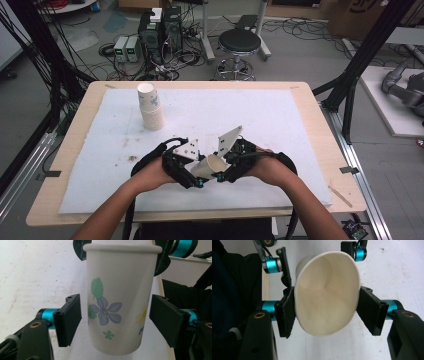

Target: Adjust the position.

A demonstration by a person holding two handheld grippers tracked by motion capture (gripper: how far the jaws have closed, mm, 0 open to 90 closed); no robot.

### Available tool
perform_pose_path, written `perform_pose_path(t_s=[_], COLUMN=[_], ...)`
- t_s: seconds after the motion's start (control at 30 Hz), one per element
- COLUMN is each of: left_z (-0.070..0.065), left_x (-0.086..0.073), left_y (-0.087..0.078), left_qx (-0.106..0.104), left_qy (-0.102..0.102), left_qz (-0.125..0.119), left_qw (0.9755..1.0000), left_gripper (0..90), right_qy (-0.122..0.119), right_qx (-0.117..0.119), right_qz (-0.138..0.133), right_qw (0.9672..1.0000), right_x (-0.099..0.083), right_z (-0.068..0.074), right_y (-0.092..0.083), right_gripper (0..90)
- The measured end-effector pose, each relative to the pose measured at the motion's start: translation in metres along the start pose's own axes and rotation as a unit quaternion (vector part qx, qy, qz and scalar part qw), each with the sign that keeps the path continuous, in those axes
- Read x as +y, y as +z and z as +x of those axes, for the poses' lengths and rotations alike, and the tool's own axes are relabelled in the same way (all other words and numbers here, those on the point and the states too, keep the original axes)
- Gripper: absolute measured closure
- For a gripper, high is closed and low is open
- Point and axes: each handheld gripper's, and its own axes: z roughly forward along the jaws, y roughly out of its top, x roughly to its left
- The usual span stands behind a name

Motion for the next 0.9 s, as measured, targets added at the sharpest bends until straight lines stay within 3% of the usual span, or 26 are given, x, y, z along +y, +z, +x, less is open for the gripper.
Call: perform_pose_path(t_s=[0.17, 0.33, 0.47, 0.53, 0.63, 0.77, 0.9], left_z=[0.0, 0.0, 0.0, 0.0, 0.001, 0.002, 0.004], left_x=[0.0, 0.001, -0.002, -0.003, -0.007, -0.016, -0.025], left_y=[0.002, 0.005, 0.006, 0.005, 0.004, 0.001, -0.003], left_qx=[-0.011, -0.017, -0.02, -0.016, -0.011, 0.001, 0.019], left_qy=[0.001, -0.003, -0.01, -0.017, -0.026, -0.05, -0.064], left_qz=[-0.003, 0.004, -0.011, -0.023, -0.035, -0.059, -0.075], left_qw=[0.9999, 0.9998, 0.9997, 0.9995, 0.999, 0.997, 0.9949], left_gripper=[37.1, 38.1, 37.3, 36.0, 35.4, 33.0, 32.5], right_qy=[-0.004, -0.008, -0.003, 0.005, 0.029, 0.065, 0.094], right_qx=[0.001, 0.005, 0.01, 0.009, 0.007, 0.007, -0.018], right_qz=[0.004, 0.01, 0.01, -0.005, -0.049, -0.111, -0.154], right_qw=[1.0, 0.9999, 0.9999, 0.9999, 0.9983, 0.9917, 0.9833], right_x=[0.002, 0.003, 0.003, 0.002, -0.003, -0.013, -0.027], right_z=[0.0, 0.001, 0.0, -0.001, -0.004, -0.006, -0.007], right_y=[0.002, 0.003, 0.003, 0.002, -0.005, -0.017, -0.024], right_gripper=[36.5, 36.8, 32.7, 29.1, 23.7, 22.8, 21.2])
